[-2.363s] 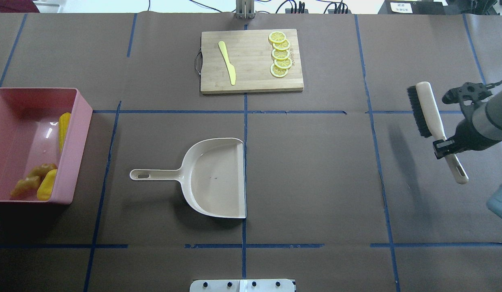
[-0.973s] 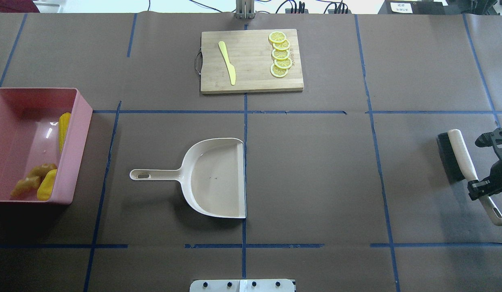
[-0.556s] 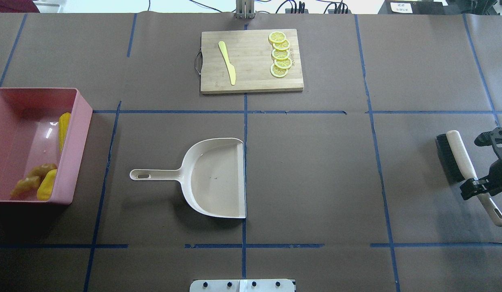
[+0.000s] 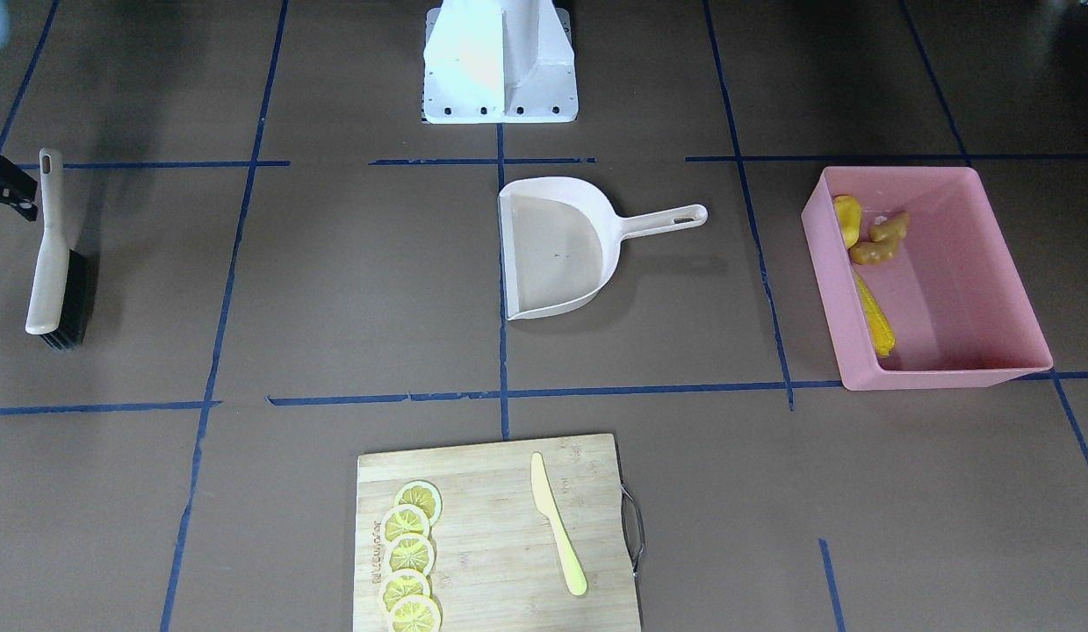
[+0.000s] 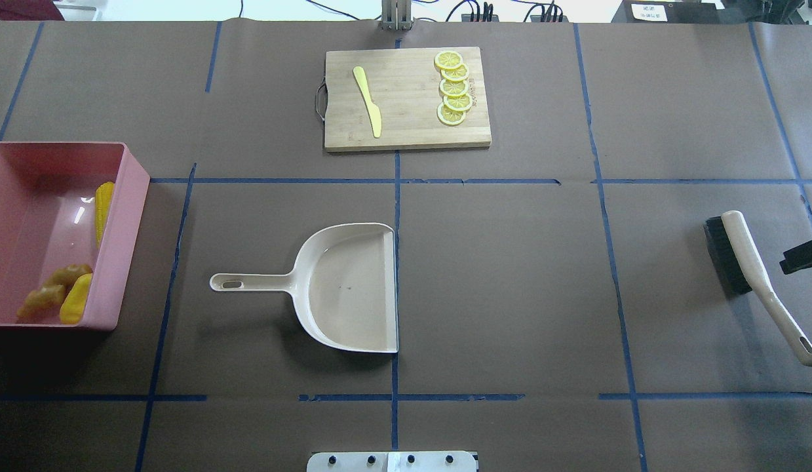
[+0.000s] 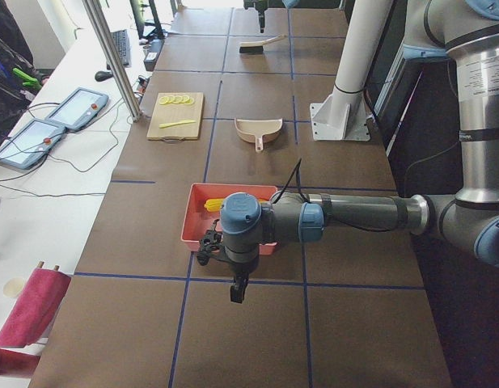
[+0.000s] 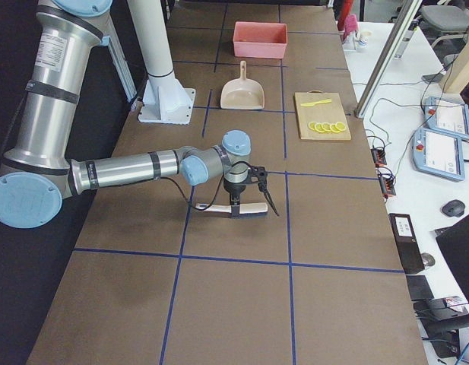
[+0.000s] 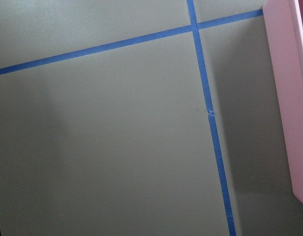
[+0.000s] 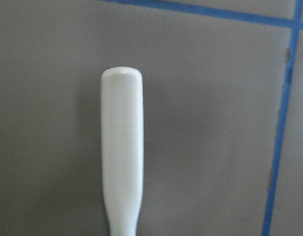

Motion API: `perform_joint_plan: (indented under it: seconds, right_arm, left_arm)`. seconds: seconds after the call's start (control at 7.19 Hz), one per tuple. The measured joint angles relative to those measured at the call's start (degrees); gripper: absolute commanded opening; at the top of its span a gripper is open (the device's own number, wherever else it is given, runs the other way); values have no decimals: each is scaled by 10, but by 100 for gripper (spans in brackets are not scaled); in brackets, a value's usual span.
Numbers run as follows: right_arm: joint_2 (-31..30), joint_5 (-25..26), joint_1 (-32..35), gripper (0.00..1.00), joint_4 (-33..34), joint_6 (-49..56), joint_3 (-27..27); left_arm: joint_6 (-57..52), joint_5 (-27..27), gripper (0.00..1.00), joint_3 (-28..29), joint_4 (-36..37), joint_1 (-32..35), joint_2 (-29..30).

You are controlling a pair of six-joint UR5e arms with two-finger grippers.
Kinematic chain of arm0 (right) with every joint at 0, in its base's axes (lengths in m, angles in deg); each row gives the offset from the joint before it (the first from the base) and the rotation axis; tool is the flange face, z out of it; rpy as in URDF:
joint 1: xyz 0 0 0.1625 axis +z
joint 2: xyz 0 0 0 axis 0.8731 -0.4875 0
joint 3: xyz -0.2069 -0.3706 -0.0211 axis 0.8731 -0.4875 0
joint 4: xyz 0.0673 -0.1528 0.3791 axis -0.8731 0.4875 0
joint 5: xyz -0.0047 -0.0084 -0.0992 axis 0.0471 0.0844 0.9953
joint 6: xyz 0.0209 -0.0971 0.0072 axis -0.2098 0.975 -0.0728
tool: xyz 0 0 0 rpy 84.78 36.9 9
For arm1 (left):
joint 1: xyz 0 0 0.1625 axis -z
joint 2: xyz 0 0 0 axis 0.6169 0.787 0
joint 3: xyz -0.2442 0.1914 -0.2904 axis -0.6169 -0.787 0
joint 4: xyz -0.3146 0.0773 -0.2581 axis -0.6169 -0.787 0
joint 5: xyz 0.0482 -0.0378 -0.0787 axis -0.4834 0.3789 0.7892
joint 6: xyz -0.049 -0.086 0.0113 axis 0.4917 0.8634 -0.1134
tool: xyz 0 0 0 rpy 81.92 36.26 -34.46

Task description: Sweep and dump trash into bin

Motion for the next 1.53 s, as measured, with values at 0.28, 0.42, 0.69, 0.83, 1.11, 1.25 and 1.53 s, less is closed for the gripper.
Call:
perform_joint_plan:
  seconds: [0.28, 0.42, 0.69, 0.83, 1.11, 1.25, 1.53]
  right_arm:
    - [1, -2, 100, 100, 58, 131, -4]
    - [1, -10, 147, 100, 94, 188, -5]
    - [-3, -37, 210, 100, 149, 257, -6]
    - [-8, -40, 220, 100, 156, 265, -13]
    - [-10, -43, 224, 100, 157, 268, -24]
    - [-11, -43, 224, 100, 157, 269, -25]
    - [-11, -44, 225, 100, 156, 270, -26]
  left_arm:
    - [1, 16, 100, 2, 0, 0, 0]
    - [1, 27, 100, 5, 0, 0, 0]
    - [0, 33, 100, 8, -1, -1, 1]
    - [0, 34, 100, 7, -1, -1, 1]
    - [-1, 34, 100, 3, 0, -1, 1]
    - [-1, 34, 100, 2, 0, -1, 1]
    - [0, 33, 100, 4, 0, -1, 1]
